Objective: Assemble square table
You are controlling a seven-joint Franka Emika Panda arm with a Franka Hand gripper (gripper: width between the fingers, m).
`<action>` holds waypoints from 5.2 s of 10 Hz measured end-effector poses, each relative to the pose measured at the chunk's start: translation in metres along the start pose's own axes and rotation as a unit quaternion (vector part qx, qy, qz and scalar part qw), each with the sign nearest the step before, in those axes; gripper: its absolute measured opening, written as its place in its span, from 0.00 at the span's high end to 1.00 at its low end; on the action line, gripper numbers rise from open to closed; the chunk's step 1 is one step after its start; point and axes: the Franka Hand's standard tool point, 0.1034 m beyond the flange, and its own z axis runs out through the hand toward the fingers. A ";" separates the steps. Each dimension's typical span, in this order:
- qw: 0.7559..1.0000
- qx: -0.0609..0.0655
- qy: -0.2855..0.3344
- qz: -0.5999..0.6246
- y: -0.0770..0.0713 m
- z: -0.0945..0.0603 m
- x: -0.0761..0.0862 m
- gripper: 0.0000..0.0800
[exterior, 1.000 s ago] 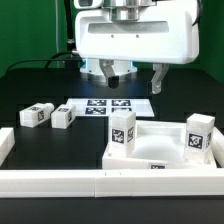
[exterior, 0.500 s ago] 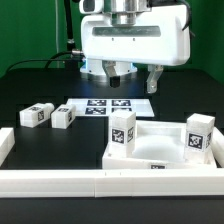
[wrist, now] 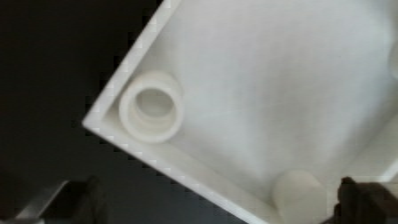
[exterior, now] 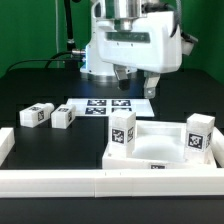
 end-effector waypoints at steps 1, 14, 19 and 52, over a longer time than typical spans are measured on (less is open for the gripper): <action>0.999 -0.002 -0.001 0.043 0.002 0.007 -0.005 0.19; 0.964 -0.036 -0.012 0.262 0.032 0.063 -0.027 0.19; 0.965 -0.051 -0.005 0.259 0.038 0.081 -0.028 0.34; 0.839 -0.070 -0.029 -0.539 0.046 0.069 0.029 0.93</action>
Offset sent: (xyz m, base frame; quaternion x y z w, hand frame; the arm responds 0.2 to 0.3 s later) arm 0.0000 0.0000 0.0000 0.0000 0.0000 0.1938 0.9810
